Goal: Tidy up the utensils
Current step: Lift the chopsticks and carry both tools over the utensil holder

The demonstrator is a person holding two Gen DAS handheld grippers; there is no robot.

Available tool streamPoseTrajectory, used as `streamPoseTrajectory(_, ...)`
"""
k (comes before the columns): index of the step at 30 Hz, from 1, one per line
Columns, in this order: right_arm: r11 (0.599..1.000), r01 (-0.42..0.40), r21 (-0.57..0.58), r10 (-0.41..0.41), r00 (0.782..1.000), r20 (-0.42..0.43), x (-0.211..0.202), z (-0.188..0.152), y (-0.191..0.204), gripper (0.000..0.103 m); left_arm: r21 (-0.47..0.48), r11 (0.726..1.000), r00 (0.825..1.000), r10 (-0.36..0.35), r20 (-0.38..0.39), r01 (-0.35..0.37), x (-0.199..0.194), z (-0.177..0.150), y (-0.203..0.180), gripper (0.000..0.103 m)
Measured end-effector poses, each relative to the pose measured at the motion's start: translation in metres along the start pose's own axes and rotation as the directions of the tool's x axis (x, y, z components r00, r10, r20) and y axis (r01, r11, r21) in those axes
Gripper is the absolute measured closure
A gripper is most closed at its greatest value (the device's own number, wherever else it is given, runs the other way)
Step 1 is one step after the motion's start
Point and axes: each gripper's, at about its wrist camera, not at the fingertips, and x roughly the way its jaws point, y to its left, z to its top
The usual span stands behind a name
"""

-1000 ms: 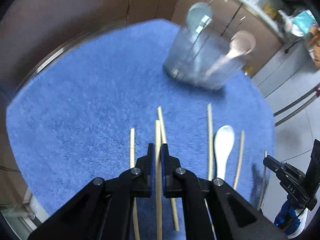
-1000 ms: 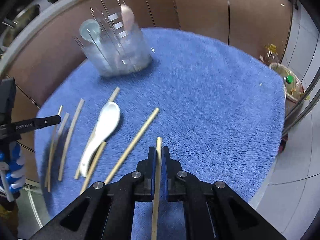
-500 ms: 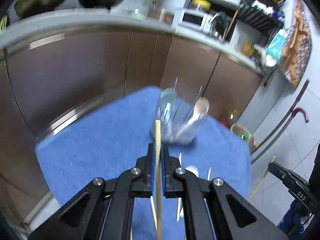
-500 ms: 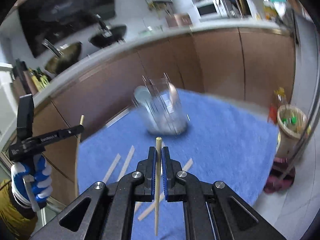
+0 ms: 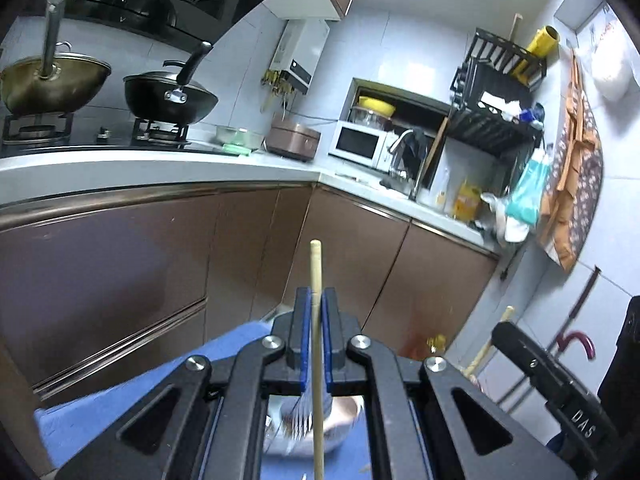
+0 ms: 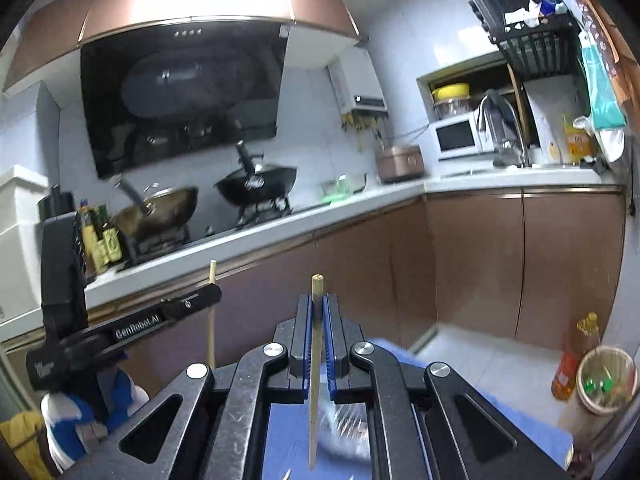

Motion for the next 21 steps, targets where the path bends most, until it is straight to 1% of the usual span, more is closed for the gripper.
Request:
streamPoseTrajectory(1,1.0,0.007,-0.002,-0.007,1.0,0.008,0.004,0.0,-0.002,0.097,-0.005,1.0,1.0,0.002,0.008,-0.002,0.013,-0.001,0.0,0.098)
streamPoseTrajectory(3,0.999,0.031,-0.011,-0.031,0.999,0.024,0.025,-0.001,-0.01,0.097,-0.013,1.0,1.0,0.009,0.017,-0.008,0.035,-0.005,0.0,0.098)
streamPoseTrajectory(6,0.998,0.054,-0.011,-0.054,0.998,0.029,0.05,-0.009,-0.022,0.097,-0.027,0.999,0.999,0.034,0.026,-0.033,0.068,-0.016,0.007,0.098)
streamPoseTrajectory(10,0.997,0.077,-0.026,-0.077,0.997,0.025,0.076,-0.029,-0.033,0.097,-0.044,0.998,0.998,0.056,0.039,-0.054,0.098,-0.033,0.016,0.098)
streamPoseTrajectory(12,0.995,0.091,-0.033,-0.091,0.996,0.022,0.087,-0.04,-0.036,0.097,-0.04,0.997,0.996,0.067,0.064,-0.065,0.106,-0.042,0.019,0.098)
streamPoseTrajectory(15,0.994,0.105,-0.042,-0.105,0.994,0.004,0.099,-0.059,-0.04,0.097,-0.03,0.998,0.995,0.063,0.082,-0.061,0.117,-0.055,0.02,0.098)
streamPoseTrajectory(17,0.992,0.115,-0.047,-0.115,0.993,-0.011,0.103,-0.073,-0.042,0.096,-0.013,0.997,0.992,0.077,0.099,-0.077,0.121,-0.067,0.02,0.098)
streamPoseTrajectory(19,0.994,0.105,-0.038,-0.106,0.994,-0.033,0.106,-0.083,-0.046,0.096,-0.015,0.996,0.99,0.092,0.108,-0.091,0.121,-0.075,0.021,0.098)
streamPoseTrajectory(21,0.992,0.113,-0.047,-0.115,0.992,-0.051,0.105,-0.092,-0.047,0.086,-0.02,0.997,0.992,0.081,0.102,-0.079,0.119,-0.082,0.024,0.097)
